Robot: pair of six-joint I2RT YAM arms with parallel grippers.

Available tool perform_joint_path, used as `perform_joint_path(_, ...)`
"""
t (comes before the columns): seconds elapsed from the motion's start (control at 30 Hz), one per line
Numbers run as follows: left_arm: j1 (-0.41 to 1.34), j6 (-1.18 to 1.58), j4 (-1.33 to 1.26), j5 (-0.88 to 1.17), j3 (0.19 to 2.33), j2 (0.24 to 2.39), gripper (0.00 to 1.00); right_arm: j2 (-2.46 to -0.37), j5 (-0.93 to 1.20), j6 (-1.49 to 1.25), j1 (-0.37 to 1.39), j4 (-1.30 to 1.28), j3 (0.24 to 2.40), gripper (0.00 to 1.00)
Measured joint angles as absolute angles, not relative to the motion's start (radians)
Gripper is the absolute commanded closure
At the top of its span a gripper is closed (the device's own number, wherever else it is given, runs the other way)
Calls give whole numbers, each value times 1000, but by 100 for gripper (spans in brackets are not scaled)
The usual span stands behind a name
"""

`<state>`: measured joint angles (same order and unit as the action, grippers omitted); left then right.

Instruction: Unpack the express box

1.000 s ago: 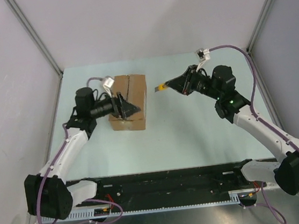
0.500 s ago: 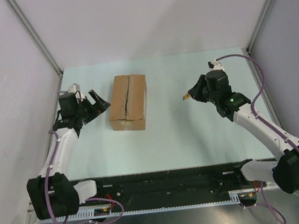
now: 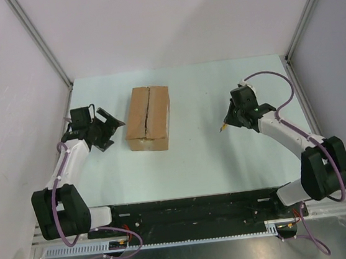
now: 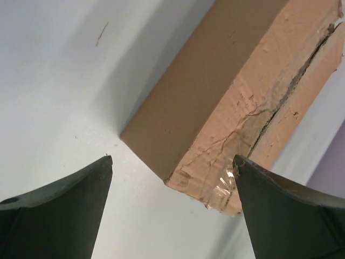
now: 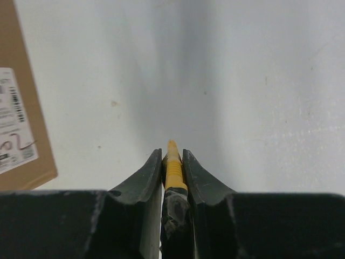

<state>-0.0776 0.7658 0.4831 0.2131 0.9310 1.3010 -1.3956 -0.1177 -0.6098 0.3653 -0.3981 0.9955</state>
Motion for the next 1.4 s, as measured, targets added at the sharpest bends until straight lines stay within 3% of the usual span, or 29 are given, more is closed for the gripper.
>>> perform_joint_path(0.13,-88,879,503,223,927,1303,3,-1462,-119,-609,356,-403,994,68)
perform_joint_path(0.27,-95,960,509,244,921,1304,3,-1492,-128,-605,356,-406,994,45)
perform_joint_path(0.37,-99,1000,513,265,915,1304,3,-1502,-140,-601,355,-406,994,36)
perform_joint_path(0.77,-101,1047,519,331,914,1319,1,-1429,-133,-518,406,-290,988,24)
perform_joint_path(1.0,-101,1060,519,402,910,1320,2,-1395,-71,-371,645,-39,987,18)
perform_joint_path(1.13,-101,1155,527,446,854,1195,3,-1400,-43,-285,799,136,987,12)
perform_joint_path(1.17,-101,1173,530,457,847,1167,3,-1405,-44,-267,826,185,987,7)
perform_joint_path(1.4,-56,1320,528,566,845,1097,2,-1535,-56,-182,931,453,1010,2)
